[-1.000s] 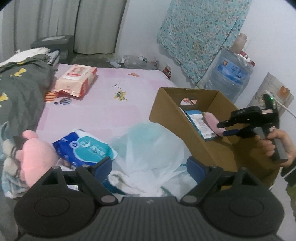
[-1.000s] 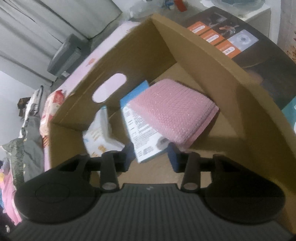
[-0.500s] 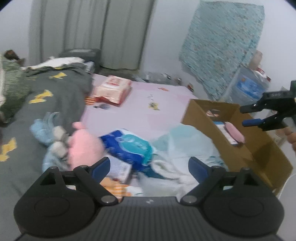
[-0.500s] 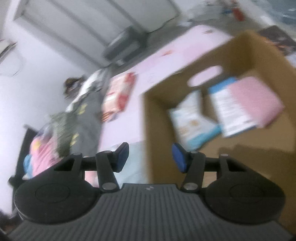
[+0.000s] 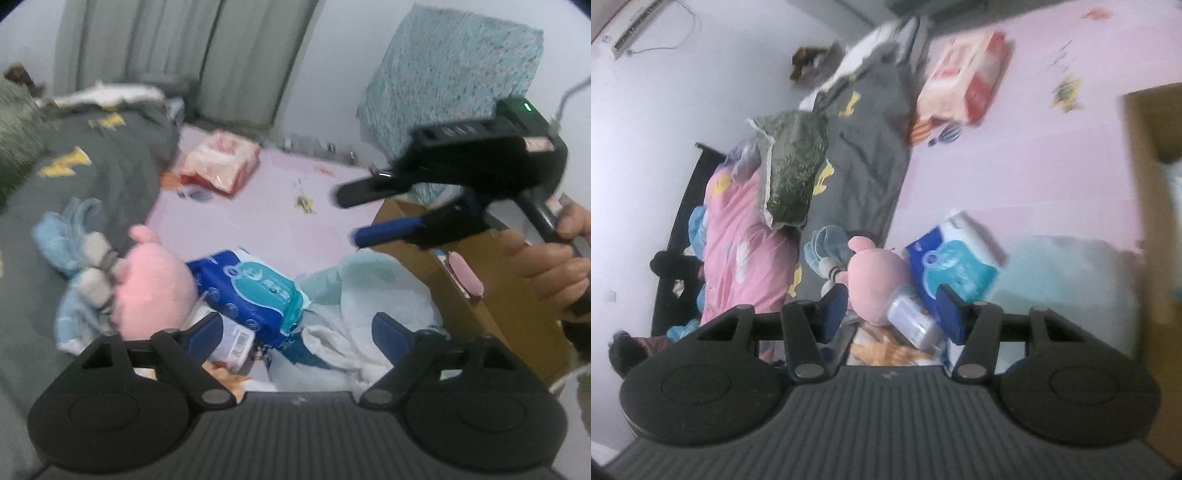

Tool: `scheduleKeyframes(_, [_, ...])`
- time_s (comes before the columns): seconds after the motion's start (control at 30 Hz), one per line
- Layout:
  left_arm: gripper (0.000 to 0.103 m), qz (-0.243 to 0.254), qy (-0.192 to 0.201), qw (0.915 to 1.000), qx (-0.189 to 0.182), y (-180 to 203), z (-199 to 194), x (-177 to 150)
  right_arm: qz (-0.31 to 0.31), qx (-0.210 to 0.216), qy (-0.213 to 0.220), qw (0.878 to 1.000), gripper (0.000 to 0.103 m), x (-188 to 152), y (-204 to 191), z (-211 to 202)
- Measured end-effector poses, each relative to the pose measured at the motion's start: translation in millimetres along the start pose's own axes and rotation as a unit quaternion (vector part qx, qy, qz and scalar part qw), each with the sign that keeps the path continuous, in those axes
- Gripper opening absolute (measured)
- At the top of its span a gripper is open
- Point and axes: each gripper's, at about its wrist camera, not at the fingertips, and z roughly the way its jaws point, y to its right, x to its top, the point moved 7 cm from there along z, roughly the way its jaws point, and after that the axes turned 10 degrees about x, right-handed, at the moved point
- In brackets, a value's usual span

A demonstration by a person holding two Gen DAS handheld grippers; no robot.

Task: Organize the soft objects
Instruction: 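Withdraw the right gripper from the box toward the blue wet-wipe pack, then grasp the blue-and-white wet-wipe pack with the right gripper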

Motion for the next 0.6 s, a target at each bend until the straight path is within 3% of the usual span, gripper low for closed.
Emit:
scheduleKeyframes(0.03, [0.081, -0.003, -0.015, 0.9999, -0.003, -1, 11, 4, 0.001, -0.006, -0.015, 1.000, 0.053, 7, 2, 13])
scheduleKeyframes(0.2, [0.081, -0.008, -0.120, 0.9922, -0.030, -8, 72, 15, 0.006, -0.057, -0.043, 0.997, 0.053, 39, 30, 63])
scheduleKeyframes(0.27, [0.079, -0.027, -0.154, 0.9875, -0.020, -15, 93, 16, 0.015, -0.072, -0.061, 0.995, 0.051, 46, 44, 85])
scheduleKeyframes(0.47, [0.082, -0.038, -0.210, 0.9763, -0.038, -17, 130, 22, 0.038, -0.091, -0.090, 0.991, 0.051, 58, 76, 121])
scheduleKeyframes(0.6, [0.084, -0.014, -0.204, 0.9786, -0.026, -8, 139, 29, 0.055, -0.090, -0.099, 0.989, 0.051, 60, 96, 129])
